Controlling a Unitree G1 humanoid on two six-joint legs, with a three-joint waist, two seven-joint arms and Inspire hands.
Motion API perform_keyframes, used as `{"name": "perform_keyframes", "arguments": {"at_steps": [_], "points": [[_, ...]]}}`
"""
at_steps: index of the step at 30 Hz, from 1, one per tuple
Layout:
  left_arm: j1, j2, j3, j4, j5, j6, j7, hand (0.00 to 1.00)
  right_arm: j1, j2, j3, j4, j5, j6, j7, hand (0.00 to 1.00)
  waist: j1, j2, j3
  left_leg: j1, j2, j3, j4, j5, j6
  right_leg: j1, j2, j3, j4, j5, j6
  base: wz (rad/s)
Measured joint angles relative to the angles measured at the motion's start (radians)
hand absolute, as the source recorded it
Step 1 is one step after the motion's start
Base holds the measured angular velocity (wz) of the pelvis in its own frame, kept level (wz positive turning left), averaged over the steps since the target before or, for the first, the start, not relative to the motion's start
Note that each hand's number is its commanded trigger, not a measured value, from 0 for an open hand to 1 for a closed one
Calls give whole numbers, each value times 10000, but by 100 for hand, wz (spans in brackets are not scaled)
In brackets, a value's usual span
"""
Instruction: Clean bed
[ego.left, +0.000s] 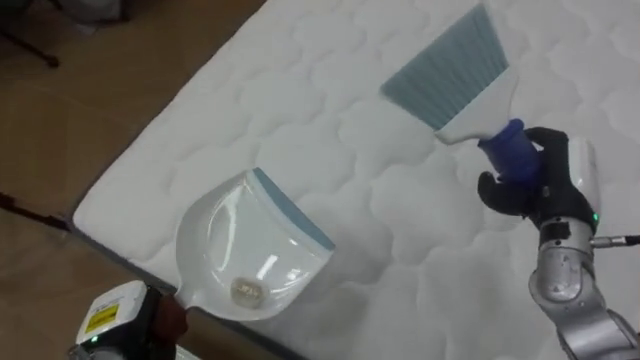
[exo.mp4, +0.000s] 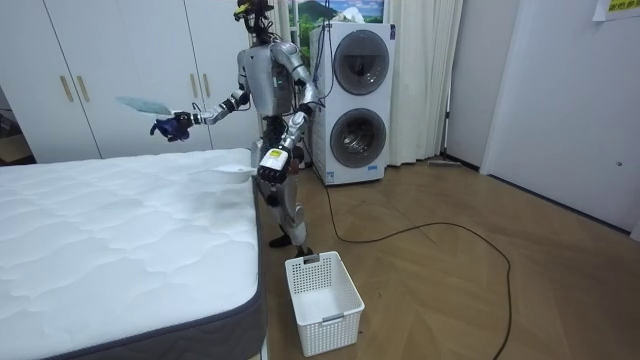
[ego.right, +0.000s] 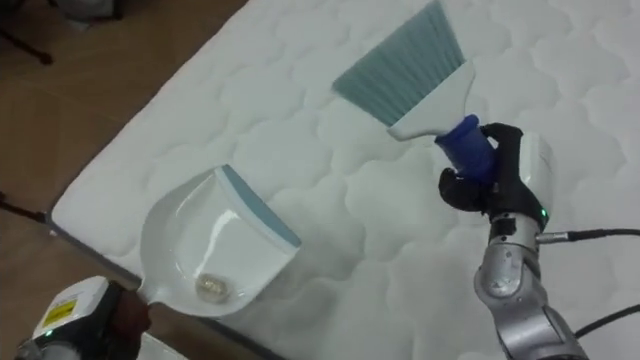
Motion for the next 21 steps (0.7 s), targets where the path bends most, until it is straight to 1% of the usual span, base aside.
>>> {"name": "perform_keyframes", "arguments": {"at_steps": [1,2,3,4,5,6,7,8,9,10,11,12,13,14,15,16,18,20,21], "points": [[2,-30,-1,-30,-17,-1,0,100,3,2,3,-3,310,0,-8,0,153,73,30,176,-59,-482,-91,12,19,-84,-47,232,377,-46,29,12],[0,-22,2,-74,-21,2,-4,100,-20,22,5,-3,393,0,-14,0,268,104,70,229,-84,-854,-93,14,21,-189,-39,403,401,-109,52,0],[9,-14,144,-110,-40,-10,-23,100,-15,148,4,-46,416,-1,-20,0,218,78,69,33,-215,-1631,23,13,19,-198,292,1205,-190,-198,-63,63],[-77,-60,295,-157,-129,8,-38,100,71,227,1,-215,418,3,-165,0,-149,26,48,-551,-486,-2143,334,0,11,101,490,1407,-918,13,-152,102],[-144,-84,292,-186,-229,5,-59,100,106,227,-4,-204,419,9,-298,0,-351,45,48,-712,-603,-2277,391,5,23,141,468,1234,-980,12,-142,153],[-250,-82,270,-273,-341,-86,-204,100,331,237,-20,-184,439,122,-467,0,-549,44,55,-840,-681,-2181,381,107,79,214,427,857,-940,-5,-114,128],[-256,-92,223,-376,-433,-141,-280,100,612,237,-39,-187,439,185,-534,0,-623,33,51,-803,-665,-1827,377,170,149,359,370,708,-827,-74,-22,117],[-262,-105,221,-422,-426,-154,-343,100,736,239,-73,-199,435,185,-544,0,-641,36,48,-809,-682,-1760,423,189,181,433,359,755,-793,-100,12,85],[-268,-114,224,-479,-421,-158,-373,100,893,240,-136,-220,435,185,-545,0,-606,33,49,-839,-713,-1926,473,219,231,494,353,1106,-793,-125,37,69],[-275,-113,232,-479,-408,-155,-395,100,946,244,-245,-269,434,185,-541,0,-602,42,44,-941,-856,-2289,594,260,266,491,363,1493,-807,-132,47,67],[-287,-114,232,-478,-409,-144,-416,100,993,245,-317,-321,435,185,-545,0,-620,39,46,-995,-917,-2419,622,302,282,492,360,1638,-802,-150,74,66],[-275,-118,232,-478,-409,-128,-448,100,1056,245,-448,-424,436,185,-552,0,-598,18,43,-1058,-1046,-2631,640,389,305,496,361,2035,-800,-155,81,62],[-269,-122,232,-482,-411,-118,-509,100,1058,247,-536,-476,435,184,-582,0,-585,12,42,-1114,-1103,-2825,739,440,313,506,374,2254,-797,-159,88,53],[-269,-122,232,-504,-410,-116,-563,100,1057,247,-568,-498,434,184,-621,0,-558,8,44,-1139,-1145,-2914,807,454,314,502,383,2307,-795,-160,88,47],[-254,-126,233,-520,-411,-120,-618,100,1058,250,-606,-541,433,177,-722,0,-521,-11,38,-1180,-1239,-3111,830,467,299,518,405,2319,-793,-166,96,36],[-250,-126,235,-524,-409,-120,-635,100,1058,251,-619,-552,433,164,-771,0,-490,-16,33,-1189,-1245,-3207,843,473,292,544,420,2323,-794,-166,97,45],[-202,-123,249,-663,-409,-119,-666,100,1082,252,-639,-552,437,90,-1018,0,-268,-59,8,-1317,-1316,-3472,1000,510,236,585,508,2344,-799,-165,96,42],[-177,-125,256,-820,-395,-132,-675,100,1083,257,-644,-554,402,48,-1133,0,-255,-92,-27,-1457,-1369,-3695,1079,594,174,590,571,2165,-790,-167,94,45],[-174,-133,256,-873,-397,-157,-675,100,1091,258,-649,-554,391,7,-1187,0,-257,-109,-40,-1556,-1373,-3747,1110,692,159,623,588,1971,-793,-178,75,46]]}}
